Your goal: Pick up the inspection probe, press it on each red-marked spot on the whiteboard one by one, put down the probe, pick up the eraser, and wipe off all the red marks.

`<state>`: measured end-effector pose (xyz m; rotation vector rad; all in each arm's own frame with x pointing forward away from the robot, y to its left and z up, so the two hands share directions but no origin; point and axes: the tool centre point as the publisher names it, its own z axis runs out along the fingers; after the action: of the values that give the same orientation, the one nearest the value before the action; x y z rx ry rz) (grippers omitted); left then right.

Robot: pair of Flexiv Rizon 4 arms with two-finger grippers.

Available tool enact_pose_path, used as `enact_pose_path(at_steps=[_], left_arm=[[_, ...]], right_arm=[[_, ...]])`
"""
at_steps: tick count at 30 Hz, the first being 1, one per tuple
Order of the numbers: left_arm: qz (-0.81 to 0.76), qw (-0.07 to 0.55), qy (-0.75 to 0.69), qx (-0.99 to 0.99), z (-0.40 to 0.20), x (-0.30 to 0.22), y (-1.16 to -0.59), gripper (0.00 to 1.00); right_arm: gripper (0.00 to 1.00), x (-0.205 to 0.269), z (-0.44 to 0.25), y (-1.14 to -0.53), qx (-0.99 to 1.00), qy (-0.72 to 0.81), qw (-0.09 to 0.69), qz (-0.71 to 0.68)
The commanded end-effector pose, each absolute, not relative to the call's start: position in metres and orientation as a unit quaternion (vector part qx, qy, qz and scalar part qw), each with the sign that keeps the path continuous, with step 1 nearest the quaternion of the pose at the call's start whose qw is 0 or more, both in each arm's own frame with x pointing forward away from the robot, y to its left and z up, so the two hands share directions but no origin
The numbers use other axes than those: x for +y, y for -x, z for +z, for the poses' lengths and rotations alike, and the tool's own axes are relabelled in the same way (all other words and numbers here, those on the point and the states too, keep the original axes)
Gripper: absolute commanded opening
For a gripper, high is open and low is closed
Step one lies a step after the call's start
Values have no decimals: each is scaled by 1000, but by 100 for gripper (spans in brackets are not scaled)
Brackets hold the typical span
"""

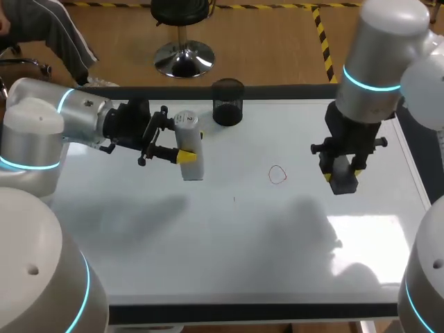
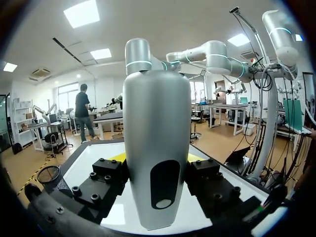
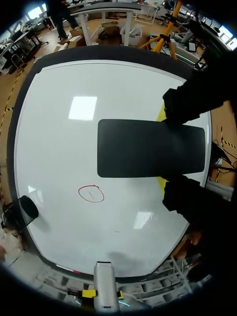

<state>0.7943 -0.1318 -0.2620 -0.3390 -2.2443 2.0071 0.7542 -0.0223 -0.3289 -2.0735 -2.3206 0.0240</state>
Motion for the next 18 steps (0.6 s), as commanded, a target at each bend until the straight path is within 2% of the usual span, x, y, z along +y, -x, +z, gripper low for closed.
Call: enact_pose_path(at_steps=[1,18], left_arm=[[662,54,112,-739,-261,-131,-793,0],[662,54,112,-739,-261,-131,-793,0]], right_arm=[[0,-19,-329,-761,-745,666,20,11],[0,6,-333,-769,-722,692,31,8]])
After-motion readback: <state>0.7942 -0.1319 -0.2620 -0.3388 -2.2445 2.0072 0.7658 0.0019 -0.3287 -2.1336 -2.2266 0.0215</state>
